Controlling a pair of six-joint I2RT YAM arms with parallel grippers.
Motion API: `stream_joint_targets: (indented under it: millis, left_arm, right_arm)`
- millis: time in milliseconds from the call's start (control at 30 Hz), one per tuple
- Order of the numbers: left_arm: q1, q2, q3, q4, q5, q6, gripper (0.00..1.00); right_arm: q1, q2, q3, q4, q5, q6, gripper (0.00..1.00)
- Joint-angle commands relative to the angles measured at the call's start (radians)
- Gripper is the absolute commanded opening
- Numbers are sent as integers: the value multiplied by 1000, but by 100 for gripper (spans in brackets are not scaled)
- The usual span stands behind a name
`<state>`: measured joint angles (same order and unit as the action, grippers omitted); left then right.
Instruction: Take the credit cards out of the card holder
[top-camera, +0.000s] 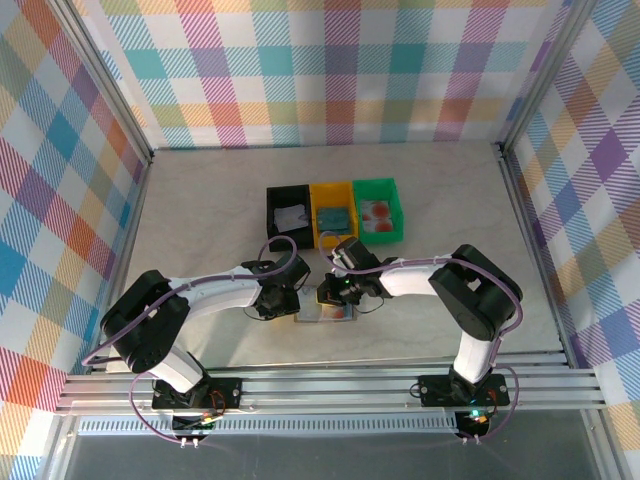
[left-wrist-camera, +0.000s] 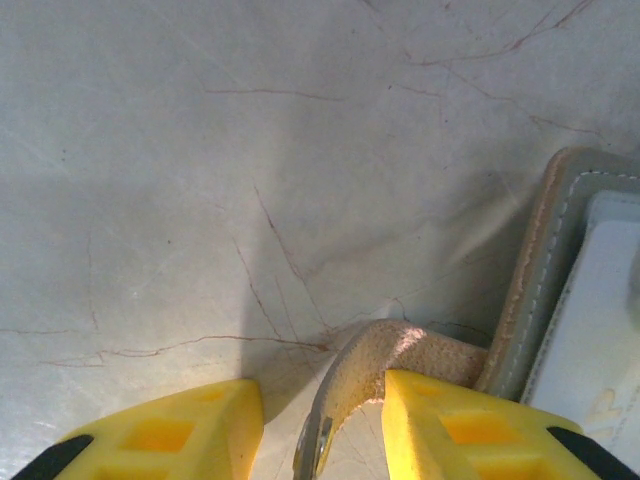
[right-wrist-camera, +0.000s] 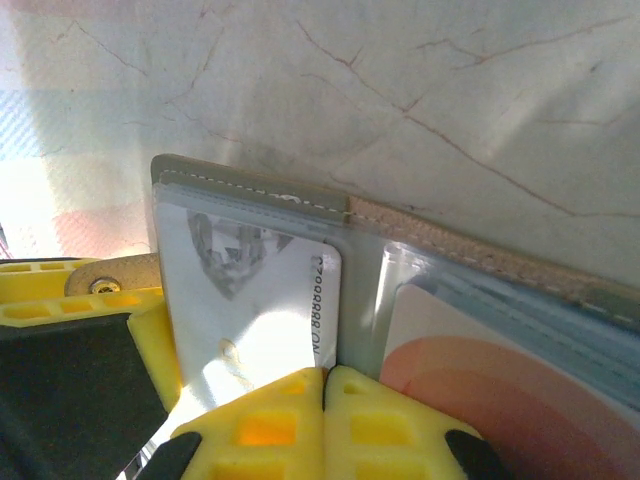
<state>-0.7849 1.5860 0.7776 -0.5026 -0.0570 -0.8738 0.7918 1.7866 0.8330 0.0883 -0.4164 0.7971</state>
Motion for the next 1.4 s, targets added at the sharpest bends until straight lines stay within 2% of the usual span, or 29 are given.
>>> stream_joint_targets:
  millis: [0,1033,1367]
  left_arm:
    - [-41,273,-115,335,230,-14,38]
    - [-42,273,-115,335,232,-11,37]
    - [-41,276,-114,338,232,-11,37]
  right_arm:
    - [56,-14,1,116,-122,-16,0]
    - [12,-126,-38,14,-91,-60,0]
    - [-3,-118,-15,-94,-58,-90,0]
